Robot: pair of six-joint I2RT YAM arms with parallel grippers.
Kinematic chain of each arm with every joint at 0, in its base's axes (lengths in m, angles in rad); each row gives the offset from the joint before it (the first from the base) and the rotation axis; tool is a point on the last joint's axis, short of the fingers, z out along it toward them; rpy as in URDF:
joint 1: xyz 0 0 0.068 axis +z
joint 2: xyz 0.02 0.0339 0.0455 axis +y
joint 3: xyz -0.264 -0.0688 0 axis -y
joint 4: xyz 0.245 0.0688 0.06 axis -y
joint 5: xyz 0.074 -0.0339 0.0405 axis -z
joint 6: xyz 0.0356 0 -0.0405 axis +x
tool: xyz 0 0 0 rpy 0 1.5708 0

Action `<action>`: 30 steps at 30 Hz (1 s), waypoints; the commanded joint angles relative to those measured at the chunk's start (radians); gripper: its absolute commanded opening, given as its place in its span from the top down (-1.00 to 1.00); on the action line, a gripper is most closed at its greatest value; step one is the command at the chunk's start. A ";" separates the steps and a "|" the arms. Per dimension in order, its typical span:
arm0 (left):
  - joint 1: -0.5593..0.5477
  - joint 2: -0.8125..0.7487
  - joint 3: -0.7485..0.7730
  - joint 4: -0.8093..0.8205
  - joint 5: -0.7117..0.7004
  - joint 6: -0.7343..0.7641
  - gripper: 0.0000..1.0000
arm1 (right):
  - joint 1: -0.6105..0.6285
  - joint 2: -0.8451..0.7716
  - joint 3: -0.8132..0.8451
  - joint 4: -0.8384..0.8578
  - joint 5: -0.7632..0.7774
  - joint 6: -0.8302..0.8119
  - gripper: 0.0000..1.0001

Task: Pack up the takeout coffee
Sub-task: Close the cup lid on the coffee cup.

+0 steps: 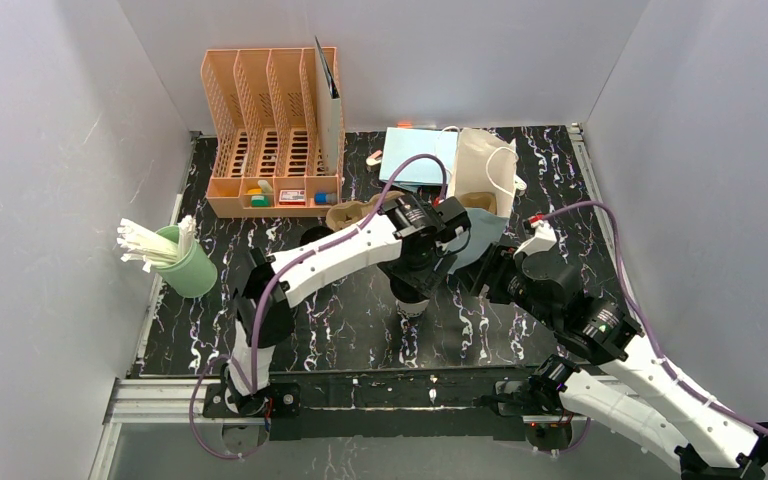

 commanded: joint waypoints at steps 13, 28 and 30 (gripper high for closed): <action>-0.008 0.084 0.094 -0.083 -0.002 0.029 0.17 | -0.004 -0.020 -0.026 -0.007 0.008 -0.018 -0.44; -0.008 0.126 0.099 -0.100 0.020 0.038 0.17 | -0.003 0.038 -0.151 0.105 -0.073 0.000 0.04; -0.008 0.132 0.099 -0.107 0.026 0.040 0.17 | -0.003 0.045 -0.179 0.148 -0.091 0.025 0.17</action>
